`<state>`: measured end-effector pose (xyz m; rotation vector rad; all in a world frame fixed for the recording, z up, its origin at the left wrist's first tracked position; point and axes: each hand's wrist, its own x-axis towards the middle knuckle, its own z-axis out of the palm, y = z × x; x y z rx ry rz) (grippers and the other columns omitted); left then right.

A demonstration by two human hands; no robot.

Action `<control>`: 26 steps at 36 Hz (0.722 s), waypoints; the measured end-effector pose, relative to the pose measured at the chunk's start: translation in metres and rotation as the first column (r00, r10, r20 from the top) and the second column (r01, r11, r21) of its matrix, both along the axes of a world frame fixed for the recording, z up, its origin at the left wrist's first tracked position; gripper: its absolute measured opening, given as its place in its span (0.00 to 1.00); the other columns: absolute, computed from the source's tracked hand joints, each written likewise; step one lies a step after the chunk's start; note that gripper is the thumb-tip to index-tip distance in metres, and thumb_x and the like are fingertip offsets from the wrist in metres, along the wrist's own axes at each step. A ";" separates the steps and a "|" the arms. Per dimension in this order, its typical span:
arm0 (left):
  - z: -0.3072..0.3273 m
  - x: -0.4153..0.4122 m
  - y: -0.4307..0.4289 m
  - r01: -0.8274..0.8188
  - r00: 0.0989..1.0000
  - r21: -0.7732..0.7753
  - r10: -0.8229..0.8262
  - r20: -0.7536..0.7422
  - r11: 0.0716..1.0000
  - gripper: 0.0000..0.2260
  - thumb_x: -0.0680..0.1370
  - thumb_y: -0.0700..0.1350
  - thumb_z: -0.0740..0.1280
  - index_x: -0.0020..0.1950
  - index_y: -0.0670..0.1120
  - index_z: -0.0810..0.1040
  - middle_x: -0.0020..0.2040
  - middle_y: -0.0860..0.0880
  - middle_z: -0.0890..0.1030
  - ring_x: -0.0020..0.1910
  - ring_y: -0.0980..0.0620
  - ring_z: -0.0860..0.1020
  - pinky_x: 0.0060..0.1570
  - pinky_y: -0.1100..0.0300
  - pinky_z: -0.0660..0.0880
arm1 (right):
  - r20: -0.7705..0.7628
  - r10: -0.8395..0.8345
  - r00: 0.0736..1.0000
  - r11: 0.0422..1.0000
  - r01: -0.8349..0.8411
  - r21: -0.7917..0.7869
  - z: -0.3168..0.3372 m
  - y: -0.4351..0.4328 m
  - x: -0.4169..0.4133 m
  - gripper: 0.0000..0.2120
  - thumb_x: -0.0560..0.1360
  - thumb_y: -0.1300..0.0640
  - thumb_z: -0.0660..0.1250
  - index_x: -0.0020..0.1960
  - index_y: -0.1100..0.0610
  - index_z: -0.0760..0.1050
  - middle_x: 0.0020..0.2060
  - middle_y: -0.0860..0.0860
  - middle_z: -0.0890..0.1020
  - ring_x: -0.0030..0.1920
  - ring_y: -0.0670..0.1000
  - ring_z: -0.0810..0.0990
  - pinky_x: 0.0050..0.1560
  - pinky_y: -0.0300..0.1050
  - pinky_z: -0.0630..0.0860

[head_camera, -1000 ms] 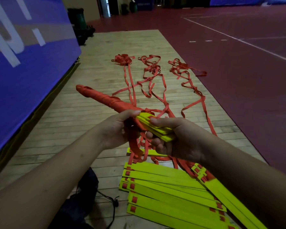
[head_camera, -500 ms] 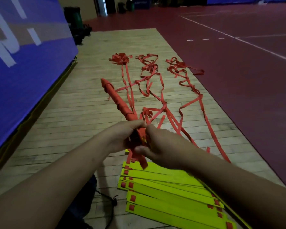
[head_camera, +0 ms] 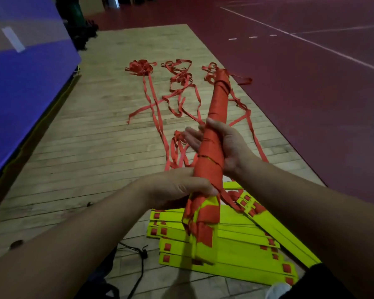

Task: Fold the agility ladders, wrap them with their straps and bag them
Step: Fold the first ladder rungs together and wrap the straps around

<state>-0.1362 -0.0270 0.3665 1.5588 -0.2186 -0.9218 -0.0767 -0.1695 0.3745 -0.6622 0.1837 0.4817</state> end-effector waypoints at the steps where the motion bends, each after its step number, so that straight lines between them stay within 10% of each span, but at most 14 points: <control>1: 0.002 -0.001 -0.001 0.003 1.000 0.013 -0.003 0.000 1.000 0.17 0.63 0.43 0.74 0.50 0.43 0.78 0.41 0.45 0.81 0.38 0.51 0.80 0.43 0.59 0.77 | 0.011 0.012 1.000 1.000 -0.012 -0.028 0.001 -0.002 0.000 0.06 0.80 0.59 0.66 0.50 0.62 0.71 0.42 0.64 0.85 0.37 0.57 0.86 0.37 0.48 0.85; 6: -0.005 0.002 0.001 0.069 0.987 0.251 -0.103 0.124 0.966 0.17 0.75 0.49 0.74 0.58 0.41 0.80 0.58 0.36 0.82 0.55 0.34 0.80 0.60 0.40 0.75 | 0.109 0.082 0.991 0.968 -0.053 -0.245 -0.001 -0.014 0.000 0.06 0.80 0.59 0.65 0.52 0.61 0.70 0.33 0.55 0.77 0.28 0.50 0.76 0.31 0.40 0.78; 13: -0.012 0.003 -0.009 -0.023 0.942 0.423 -0.122 0.313 0.906 0.14 0.74 0.58 0.74 0.51 0.52 0.75 0.34 0.55 0.76 0.32 0.58 0.74 0.34 0.65 0.70 | 0.274 -0.144 0.951 0.721 0.290 -0.629 -0.013 -0.008 0.013 0.11 0.81 0.54 0.67 0.60 0.55 0.70 0.44 0.57 0.78 0.38 0.53 0.79 0.39 0.48 0.80; 16: -0.013 0.005 -0.014 -0.079 0.912 0.439 -0.112 0.395 0.895 0.12 0.74 0.52 0.75 0.46 0.54 0.71 0.35 0.57 0.76 0.33 0.61 0.75 0.32 0.71 0.70 | 0.163 -0.188 0.969 0.766 0.248 -0.593 -0.004 -0.005 0.014 0.12 0.80 0.51 0.66 0.60 0.54 0.70 0.48 0.58 0.78 0.41 0.52 0.78 0.43 0.49 0.79; 20: -0.008 0.008 -0.003 0.013 0.996 0.040 -0.016 0.082 0.999 0.18 0.66 0.50 0.77 0.50 0.46 0.75 0.40 0.47 0.77 0.39 0.47 0.74 0.41 0.53 0.71 | 0.095 -0.150 0.984 0.960 0.168 -0.222 0.003 -0.019 0.006 0.16 0.78 0.52 0.66 0.60 0.61 0.70 0.49 0.59 0.75 0.39 0.53 0.79 0.40 0.47 0.81; 26: -0.006 0.003 0.000 0.235 0.961 -0.352 -0.270 -0.052 0.906 0.29 0.68 0.50 0.79 0.60 0.39 0.70 0.46 0.46 0.81 0.42 0.54 0.80 0.41 0.63 0.77 | 0.110 -0.007 0.994 1.000 0.006 0.008 0.009 -0.011 -0.002 0.18 0.73 0.52 0.71 0.54 0.62 0.73 0.39 0.58 0.78 0.38 0.55 0.80 0.40 0.49 0.82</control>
